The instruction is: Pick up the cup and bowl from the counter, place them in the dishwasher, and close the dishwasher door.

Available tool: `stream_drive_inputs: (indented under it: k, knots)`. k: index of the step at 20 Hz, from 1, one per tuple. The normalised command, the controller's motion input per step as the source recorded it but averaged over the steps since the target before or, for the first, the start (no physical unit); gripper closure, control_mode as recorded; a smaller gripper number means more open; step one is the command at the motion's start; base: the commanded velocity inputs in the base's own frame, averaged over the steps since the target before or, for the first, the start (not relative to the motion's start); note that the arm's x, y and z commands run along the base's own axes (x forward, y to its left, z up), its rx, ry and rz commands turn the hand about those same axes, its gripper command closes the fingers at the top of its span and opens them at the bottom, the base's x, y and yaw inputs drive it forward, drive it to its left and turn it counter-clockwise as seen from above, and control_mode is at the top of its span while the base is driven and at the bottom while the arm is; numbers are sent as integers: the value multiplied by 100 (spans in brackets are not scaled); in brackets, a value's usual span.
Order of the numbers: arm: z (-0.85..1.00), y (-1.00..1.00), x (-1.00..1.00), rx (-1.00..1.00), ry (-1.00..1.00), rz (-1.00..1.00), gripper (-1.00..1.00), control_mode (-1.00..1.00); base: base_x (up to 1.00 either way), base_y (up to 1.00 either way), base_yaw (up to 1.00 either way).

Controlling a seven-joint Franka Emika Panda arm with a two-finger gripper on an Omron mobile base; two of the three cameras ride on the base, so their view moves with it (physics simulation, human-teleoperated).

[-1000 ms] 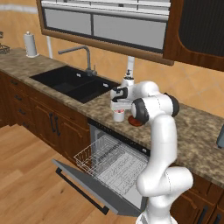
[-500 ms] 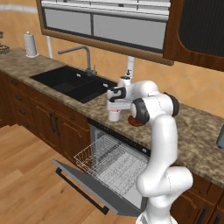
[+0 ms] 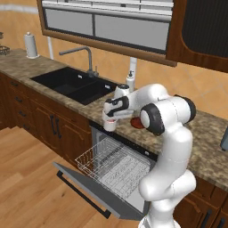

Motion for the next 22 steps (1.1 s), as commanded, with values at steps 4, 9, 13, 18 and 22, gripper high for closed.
stream_drive_inputs:
  k: [4,9,13,18,22]
  knots:
    - [30,40,-100,0,-8,0,100,-100,0,0,0]
    - [0,35,-99,-8,-1,-2,100,-100,0,0,0]
    - [-14,27,-43,-11,0,-10,100,-100,0,0,0]
    - [-42,31,8,-19,0,-17,100,-100,0,0,0]
    - [-47,8,22,-21,0,-17,100,-100,0,0,0]
